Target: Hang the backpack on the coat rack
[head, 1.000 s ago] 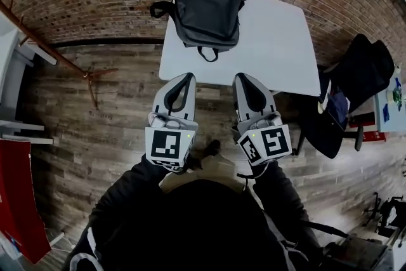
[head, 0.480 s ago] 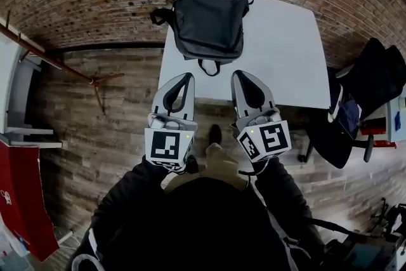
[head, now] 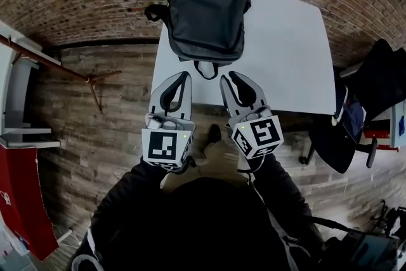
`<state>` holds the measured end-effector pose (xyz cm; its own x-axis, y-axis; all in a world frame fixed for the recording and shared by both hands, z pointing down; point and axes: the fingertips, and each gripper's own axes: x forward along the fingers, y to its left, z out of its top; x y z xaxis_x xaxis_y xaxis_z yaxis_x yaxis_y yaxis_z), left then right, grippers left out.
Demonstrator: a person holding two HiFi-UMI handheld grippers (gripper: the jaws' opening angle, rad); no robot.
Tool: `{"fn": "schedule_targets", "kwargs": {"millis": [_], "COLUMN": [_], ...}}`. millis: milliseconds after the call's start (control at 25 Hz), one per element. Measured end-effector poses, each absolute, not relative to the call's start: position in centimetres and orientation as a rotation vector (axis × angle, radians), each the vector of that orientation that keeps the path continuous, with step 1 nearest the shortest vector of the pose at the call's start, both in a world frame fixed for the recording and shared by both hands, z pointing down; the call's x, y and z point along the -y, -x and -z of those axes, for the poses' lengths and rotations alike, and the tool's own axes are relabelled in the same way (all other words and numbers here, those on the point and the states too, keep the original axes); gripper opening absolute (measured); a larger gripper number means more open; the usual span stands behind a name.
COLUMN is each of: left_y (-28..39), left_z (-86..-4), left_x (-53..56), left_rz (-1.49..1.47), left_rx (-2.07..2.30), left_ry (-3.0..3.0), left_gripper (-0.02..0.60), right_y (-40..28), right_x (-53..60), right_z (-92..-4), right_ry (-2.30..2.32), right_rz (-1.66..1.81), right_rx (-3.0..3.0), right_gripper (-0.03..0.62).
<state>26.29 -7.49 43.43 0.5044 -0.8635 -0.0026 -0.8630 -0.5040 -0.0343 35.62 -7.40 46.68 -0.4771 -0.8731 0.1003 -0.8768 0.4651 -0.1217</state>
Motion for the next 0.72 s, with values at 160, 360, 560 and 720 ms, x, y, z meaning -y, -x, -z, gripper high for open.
{"fn": "schedule_targets", "kwargs": {"millis": [160, 360, 560, 720], "left_y": [-26.1, -25.5, -25.3, -24.5], "left_z": [-46.1, -49.9, -51.6, -52.1], "left_x": [8.4, 9.7, 10.7, 11.2], "left_rz": [0.027, 0.044, 0.029, 0.016], "left_rx": [-1.571, -1.604, -1.616, -1.656], "left_ry": [2.675, 2.652, 2.634, 2.626], "left_gripper": [0.009, 0.009, 0.009, 0.009], "right_y": [-35.5, -35.6, -35.5, -35.2], "right_x": [8.9, 11.3, 13.1, 14.0], "right_z": [-51.4, -56.8, -60.2, -62.8], "right_ry": [-1.551, -1.521, -1.472, -1.432], "right_rz": [-0.298, -0.329, -0.419, -0.496], "right_rx": [2.621, 2.513, 2.444, 2.370], "right_gripper": [0.094, 0.094, 0.097, 0.123]}}
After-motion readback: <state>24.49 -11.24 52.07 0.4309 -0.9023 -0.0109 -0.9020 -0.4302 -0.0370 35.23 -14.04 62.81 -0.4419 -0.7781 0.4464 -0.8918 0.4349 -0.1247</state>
